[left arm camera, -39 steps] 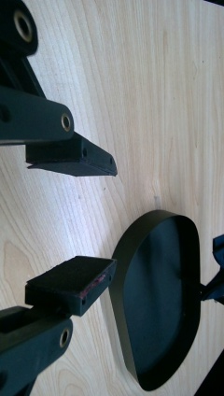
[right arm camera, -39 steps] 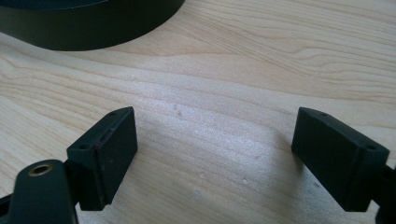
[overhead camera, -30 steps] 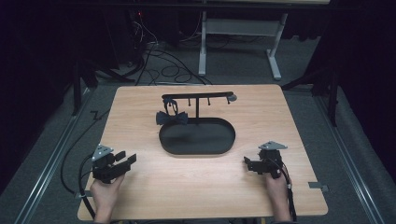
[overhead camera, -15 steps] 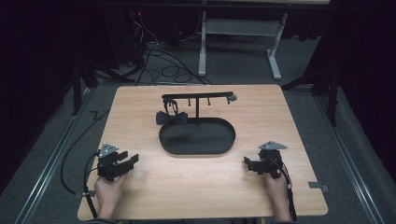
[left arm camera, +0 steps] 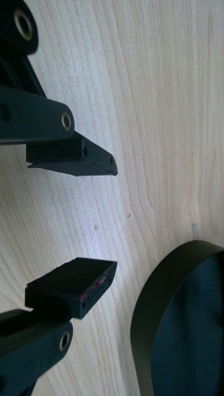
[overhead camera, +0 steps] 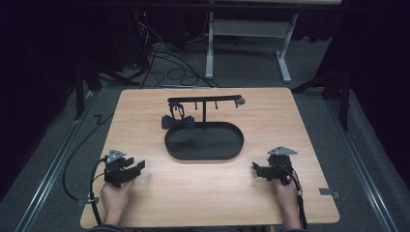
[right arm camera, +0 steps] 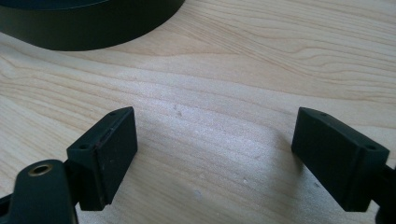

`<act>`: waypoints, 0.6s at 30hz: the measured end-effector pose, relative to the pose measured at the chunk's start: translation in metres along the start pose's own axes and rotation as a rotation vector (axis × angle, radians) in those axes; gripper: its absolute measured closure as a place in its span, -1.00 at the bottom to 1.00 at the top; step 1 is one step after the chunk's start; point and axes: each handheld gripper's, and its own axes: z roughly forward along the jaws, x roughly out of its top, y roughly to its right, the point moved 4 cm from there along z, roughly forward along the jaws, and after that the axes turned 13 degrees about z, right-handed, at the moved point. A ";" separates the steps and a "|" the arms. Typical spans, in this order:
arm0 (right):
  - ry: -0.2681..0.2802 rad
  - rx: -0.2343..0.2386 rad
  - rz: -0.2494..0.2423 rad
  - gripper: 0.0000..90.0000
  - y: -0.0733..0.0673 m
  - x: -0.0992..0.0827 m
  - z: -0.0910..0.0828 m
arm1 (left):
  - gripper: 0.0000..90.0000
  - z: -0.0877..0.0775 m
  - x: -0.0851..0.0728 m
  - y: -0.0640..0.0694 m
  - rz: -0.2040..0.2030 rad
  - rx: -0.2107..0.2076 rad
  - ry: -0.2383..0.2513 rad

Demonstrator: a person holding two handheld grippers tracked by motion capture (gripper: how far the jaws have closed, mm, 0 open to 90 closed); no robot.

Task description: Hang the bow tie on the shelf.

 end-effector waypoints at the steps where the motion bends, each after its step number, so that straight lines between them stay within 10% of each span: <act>1: 0.000 0.000 0.000 -0.66 0.000 0.000 0.000 | 0.05 0.001 0.000 0.000 0.003 0.000 0.000; 18: 0.000 0.000 0.000 -0.66 0.000 0.000 0.000 | -0.01 0.021 -0.002 0.005 0.021 0.006 -0.046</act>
